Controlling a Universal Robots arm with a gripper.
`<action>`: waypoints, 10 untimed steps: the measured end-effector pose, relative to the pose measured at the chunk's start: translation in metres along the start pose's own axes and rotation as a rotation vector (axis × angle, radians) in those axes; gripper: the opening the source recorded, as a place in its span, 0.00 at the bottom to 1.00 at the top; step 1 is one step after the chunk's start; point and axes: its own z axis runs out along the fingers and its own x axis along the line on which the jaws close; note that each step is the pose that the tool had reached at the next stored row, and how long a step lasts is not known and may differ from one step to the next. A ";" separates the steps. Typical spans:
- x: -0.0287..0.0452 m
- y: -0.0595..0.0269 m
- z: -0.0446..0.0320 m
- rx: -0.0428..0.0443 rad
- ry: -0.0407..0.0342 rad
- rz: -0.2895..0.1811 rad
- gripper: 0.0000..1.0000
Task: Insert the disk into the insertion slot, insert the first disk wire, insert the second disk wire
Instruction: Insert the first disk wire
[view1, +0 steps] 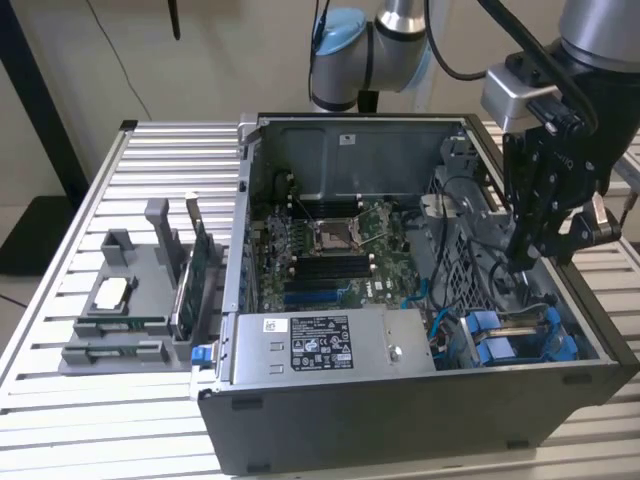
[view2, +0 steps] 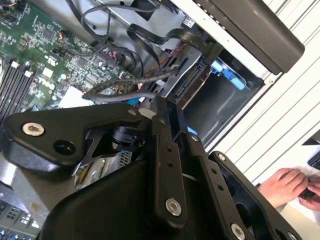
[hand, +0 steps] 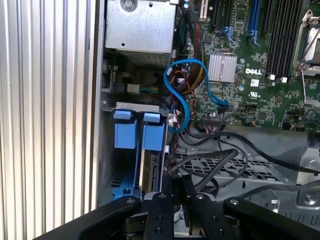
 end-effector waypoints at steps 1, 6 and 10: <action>0.0006 -0.0001 0.0002 -0.0015 -0.0001 0.000 0.19; 0.0032 -0.0011 0.0011 -0.0161 -0.0005 0.000 0.19; 0.0053 -0.0021 0.0020 -0.0311 -0.0012 0.000 0.19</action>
